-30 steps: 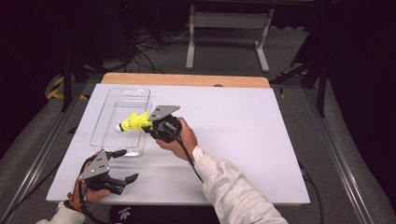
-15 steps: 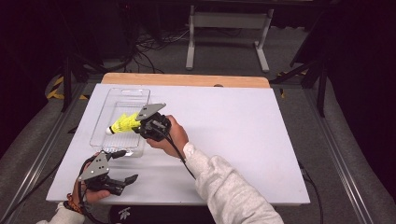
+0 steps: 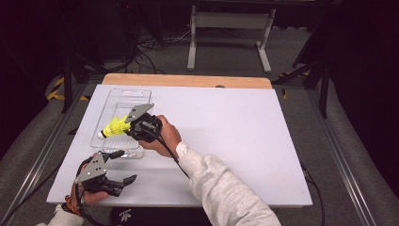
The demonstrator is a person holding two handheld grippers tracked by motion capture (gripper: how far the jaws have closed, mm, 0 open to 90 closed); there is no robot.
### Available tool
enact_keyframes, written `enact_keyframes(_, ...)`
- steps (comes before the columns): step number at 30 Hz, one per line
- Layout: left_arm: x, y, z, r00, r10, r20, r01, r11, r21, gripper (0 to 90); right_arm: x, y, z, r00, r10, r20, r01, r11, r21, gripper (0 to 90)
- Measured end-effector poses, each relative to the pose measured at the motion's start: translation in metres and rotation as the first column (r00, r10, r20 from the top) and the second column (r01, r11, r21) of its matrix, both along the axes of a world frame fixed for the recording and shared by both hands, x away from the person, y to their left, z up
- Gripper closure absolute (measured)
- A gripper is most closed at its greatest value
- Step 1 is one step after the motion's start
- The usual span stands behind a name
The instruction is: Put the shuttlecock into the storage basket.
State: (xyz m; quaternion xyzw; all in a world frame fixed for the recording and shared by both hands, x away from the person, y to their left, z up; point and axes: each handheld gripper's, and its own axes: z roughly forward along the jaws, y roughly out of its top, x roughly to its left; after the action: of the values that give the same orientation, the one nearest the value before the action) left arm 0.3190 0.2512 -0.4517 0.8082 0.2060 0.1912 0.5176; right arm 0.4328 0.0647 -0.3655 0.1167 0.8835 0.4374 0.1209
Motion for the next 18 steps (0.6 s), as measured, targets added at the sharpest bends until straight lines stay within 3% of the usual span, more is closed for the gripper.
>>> enact_keyframes(18,-0.001,0.002,0.001,1.0000,0.000,0.004,0.000,1.0000,-0.002,8.2,0.011,0.019,-0.010,0.9997,0.021,-0.015,-0.022,0.9976,-0.066,88.7)
